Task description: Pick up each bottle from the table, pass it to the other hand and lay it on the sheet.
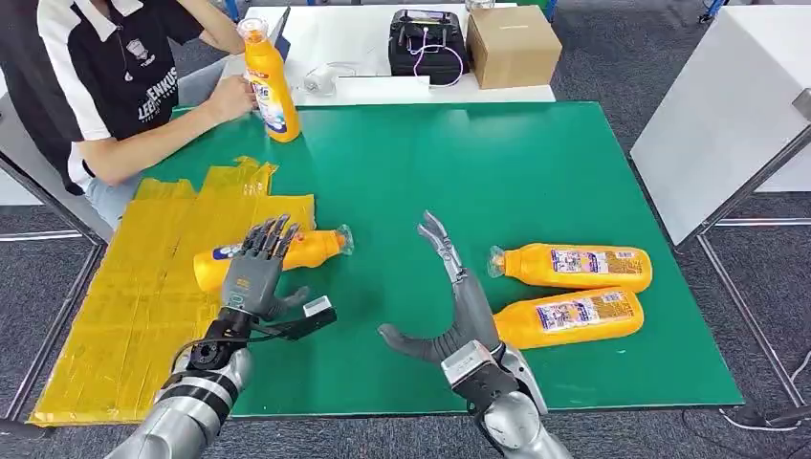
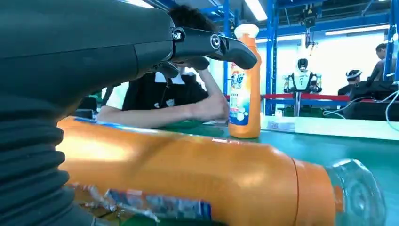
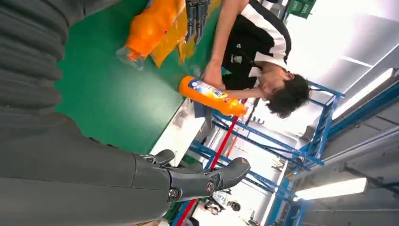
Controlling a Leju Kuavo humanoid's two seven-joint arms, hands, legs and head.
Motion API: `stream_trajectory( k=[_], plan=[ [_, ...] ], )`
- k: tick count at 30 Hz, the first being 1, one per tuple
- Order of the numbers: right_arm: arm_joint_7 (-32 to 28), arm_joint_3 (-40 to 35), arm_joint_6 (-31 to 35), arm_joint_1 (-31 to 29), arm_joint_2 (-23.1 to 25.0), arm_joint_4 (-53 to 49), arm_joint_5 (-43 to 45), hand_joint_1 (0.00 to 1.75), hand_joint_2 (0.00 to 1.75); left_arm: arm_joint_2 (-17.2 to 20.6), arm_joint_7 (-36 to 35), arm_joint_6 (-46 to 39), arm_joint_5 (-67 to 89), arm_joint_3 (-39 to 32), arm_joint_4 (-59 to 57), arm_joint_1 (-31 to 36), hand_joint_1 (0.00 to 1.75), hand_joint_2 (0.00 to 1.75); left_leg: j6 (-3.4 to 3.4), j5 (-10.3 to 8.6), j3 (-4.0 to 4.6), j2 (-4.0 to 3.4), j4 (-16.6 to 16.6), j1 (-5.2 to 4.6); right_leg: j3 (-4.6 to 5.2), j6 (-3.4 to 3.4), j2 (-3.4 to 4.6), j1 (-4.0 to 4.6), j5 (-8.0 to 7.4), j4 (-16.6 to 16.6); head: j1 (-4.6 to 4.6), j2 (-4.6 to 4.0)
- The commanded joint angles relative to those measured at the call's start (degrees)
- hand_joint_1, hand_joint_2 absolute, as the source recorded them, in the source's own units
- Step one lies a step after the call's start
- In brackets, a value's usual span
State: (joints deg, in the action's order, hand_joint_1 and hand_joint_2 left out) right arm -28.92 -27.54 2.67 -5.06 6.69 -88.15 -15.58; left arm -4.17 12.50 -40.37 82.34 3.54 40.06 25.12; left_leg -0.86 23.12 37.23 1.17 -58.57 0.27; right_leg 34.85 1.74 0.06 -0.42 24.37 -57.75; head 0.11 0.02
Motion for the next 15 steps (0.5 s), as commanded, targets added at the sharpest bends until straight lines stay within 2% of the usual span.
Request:
stream_trajectory(
  k=[1,2,6,8,9,10,12,14,15],
  plan=[
    [0.4,0.0,-0.3,-2.2,-0.4,3.9,-0.1,0.0,1.75,-0.6,0.7,0.4,-1.2,-0.6,-1.2,0.4,0.0,1.75,0.02,0.12,-0.35,-0.18,0.1,0.07,-0.39,-0.02,0.07,0.09,0.05,0.2,0.0,0.0],
    [0.4,0.1,-0.3,-2.0,-0.4,3.7,-0.3,0.0,1.75,-1.7,5.0,0.4,-7.5,-2.1,-2.4,0.9,0.0,1.75,0.01,0.08,-0.24,-0.14,0.1,0.02,-0.26,-0.01,0.06,0.04,0.03,0.1,0.0,0.0],
    [0.4,0.1,-0.3,-1.9,-0.5,3.7,-0.3,0.0,1.75,-1.8,5.0,0.5,-7.5,-2.0,-2.4,1.0,0.0,1.75,0.01,0.11,-0.32,-0.1,0.0,0.05,-0.38,-0.02,0.0,0.07,0.07,0.1,0.0,0.0],
    [0.6,0.4,0.2,-1.4,-0.4,2.8,-1.1,0.0,1.75,-3.2,12.9,1.8,-19.5,-3.1,1.4,0.4,0.0,1.75,0.01,0.08,-0.25,-0.07,0.0,0.04,-0.31,-0.01,-0.01,0.05,0.05,0.1,0.0,0.0],
    [0.6,0.7,0.5,-1.0,-0.4,2.3,-1.5,0.0,1.75,-3.4,15.1,4.5,-23.9,-2.5,5.1,-0.7,0.0,1.75,0.01,0.06,-0.16,-0.07,0.0,0.03,-0.21,-0.01,0.0,0.04,0.04,0.1,0.0,0.0],
    [0.6,1.1,1.0,-0.6,-0.4,1.6,-2.3,0.0,1.75,-4.2,18.2,10.7,-32.8,-2.0,12.8,-3.1,0.0,1.75,0.0,0.03,-0.05,-0.02,0.0,0.01,-0.1,0.0,-0.04,0.02,0.03,0.1,-0.02,0.0],
    [0.7,1.4,1.1,-0.3,-0.5,1.0,-2.5,0.0,1.75,-3.8,15.1,12.5,-32.9,-0.1,17.6,-4.6,0.0,1.75,0.0,0.04,-0.02,-0.03,0.0,0.02,-0.05,0.0,-0.02,0.03,0.03,0.0,-0.02,0.0],
    [1.0,2.1,2.9,-0.1,-0.6,0.1,-4.7,0.0,1.75,-5.0,19.6,21.5,-47.0,0.2,26.7,-7.1,0.0,1.75,0.0,0.1,-0.11,-0.06,0.0,0.05,-0.16,-0.01,-0.03,0.06,0.07,0.1,0.0,0.0],
    [1.1,2.5,3.8,0.0,-0.8,-0.7,-5.6,0.0,1.75,-5.2,19.5,25.0,-50.9,0.6,30.8,-8.3,0.0,1.75,0.0,0.06,-0.03,-0.04,0.0,0.03,-0.06,0.0,-0.02,0.04,0.04,0.0,0.0,0.0]
  ],
)
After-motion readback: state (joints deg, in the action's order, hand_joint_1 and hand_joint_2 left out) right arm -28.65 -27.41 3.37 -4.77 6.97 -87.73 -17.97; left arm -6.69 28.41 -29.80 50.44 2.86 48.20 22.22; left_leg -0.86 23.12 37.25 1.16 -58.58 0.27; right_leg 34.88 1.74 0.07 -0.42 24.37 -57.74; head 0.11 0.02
